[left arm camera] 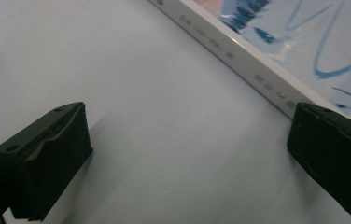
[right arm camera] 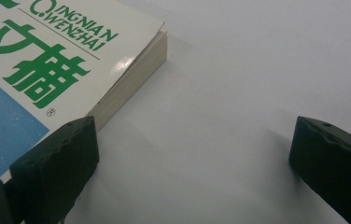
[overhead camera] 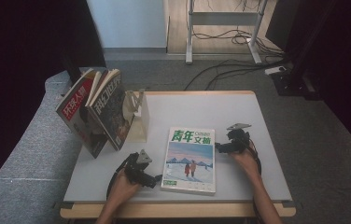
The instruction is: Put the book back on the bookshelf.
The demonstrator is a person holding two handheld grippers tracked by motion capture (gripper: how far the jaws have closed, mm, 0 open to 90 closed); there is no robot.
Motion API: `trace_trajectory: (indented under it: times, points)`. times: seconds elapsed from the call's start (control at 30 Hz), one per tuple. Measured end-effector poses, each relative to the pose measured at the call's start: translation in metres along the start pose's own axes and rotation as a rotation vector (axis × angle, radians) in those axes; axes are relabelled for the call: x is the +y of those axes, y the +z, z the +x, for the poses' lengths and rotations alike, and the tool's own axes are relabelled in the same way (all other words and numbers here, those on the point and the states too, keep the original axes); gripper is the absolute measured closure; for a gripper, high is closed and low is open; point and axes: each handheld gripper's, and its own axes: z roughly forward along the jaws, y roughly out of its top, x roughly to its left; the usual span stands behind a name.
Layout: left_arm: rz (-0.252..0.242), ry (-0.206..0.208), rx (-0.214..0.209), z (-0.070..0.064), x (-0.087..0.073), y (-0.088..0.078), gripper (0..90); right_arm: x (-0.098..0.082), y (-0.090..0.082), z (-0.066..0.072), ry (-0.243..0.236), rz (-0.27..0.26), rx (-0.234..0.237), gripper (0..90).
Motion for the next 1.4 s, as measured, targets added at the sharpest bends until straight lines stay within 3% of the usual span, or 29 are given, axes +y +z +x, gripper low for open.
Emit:
trace_trajectory:
  times: [0.2,0.4,0.67,0.8,1.07,1.3,1.4]
  points:
    - [-0.003,-0.025,0.016,0.012,-0.003,-0.002,0.0,-0.003,-0.007,-0.005,0.000,0.005,0.006,1.4]
    - [-0.008,-0.027,0.011,0.012,-0.003,-0.002,0.0,-0.004,-0.017,-0.006,0.001,-0.002,0.023,1.4]
    - [-0.014,-0.031,0.024,0.012,-0.004,-0.002,0.0,-0.001,-0.031,0.006,-0.026,-0.028,0.077,0.8]
    - [-0.014,-0.031,0.024,0.012,-0.004,-0.002,0.1,0.004,-0.035,0.019,-0.063,-0.031,0.117,0.5]
    - [-0.014,-0.032,0.024,0.012,-0.004,-0.002,0.2,0.011,-0.025,0.035,-0.076,-0.018,0.187,0.5]
    - [-0.015,-0.031,0.025,0.012,-0.004,-0.002,0.2,0.013,-0.007,0.038,-0.042,0.014,0.229,0.6]
    - [-0.015,-0.031,0.025,0.012,-0.004,-0.002,0.2,0.015,0.001,0.040,-0.049,0.031,0.238,0.1]
